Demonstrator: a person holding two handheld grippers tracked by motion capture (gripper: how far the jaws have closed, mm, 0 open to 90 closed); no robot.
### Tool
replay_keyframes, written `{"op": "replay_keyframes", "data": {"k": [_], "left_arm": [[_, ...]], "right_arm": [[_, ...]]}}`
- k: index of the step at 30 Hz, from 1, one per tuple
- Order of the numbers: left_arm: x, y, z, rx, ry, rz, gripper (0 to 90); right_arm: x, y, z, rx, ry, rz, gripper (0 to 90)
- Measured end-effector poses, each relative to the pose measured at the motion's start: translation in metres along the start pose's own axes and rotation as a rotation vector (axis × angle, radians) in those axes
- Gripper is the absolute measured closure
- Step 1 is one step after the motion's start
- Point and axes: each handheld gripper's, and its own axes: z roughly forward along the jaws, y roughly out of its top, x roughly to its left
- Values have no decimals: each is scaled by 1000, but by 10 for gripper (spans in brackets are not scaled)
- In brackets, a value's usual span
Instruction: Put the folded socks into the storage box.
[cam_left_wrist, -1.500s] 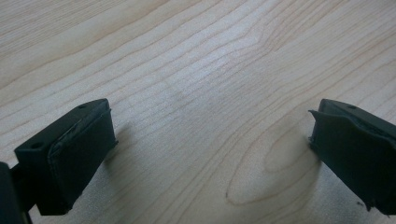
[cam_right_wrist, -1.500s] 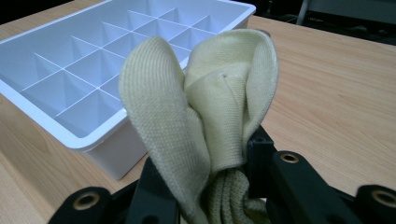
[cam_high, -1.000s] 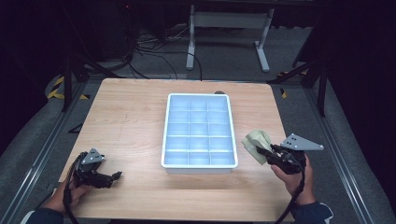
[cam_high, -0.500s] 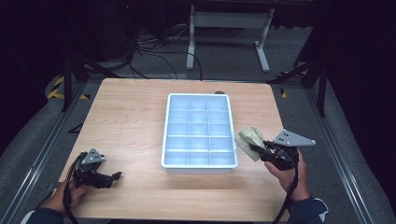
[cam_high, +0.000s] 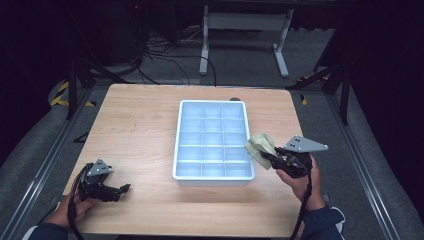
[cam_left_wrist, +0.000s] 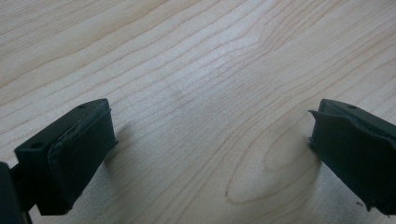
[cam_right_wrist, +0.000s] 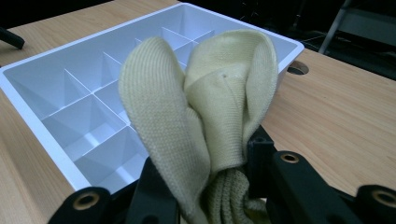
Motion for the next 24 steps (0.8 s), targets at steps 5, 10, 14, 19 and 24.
{"op": "replay_keyframes", "data": {"k": [5, 10, 14, 19, 24], "left_arm": [[0, 0, 0, 0, 0, -1, 1], [0, 0, 0, 0, 0, -1, 1], [0, 0, 0, 0, 0, -2, 1], [0, 0, 0, 0, 0, -1, 1], [0, 0, 0, 0, 0, -1, 1]], "right_arm": [[0, 2, 4, 3, 2, -2, 721], [-1, 6, 6, 0, 7, -6, 721], [1, 8, 10, 11, 10, -25, 721], [2, 10, 17, 32, 17, -36, 721], [1, 14, 21, 48, 16, -47, 721]]}}
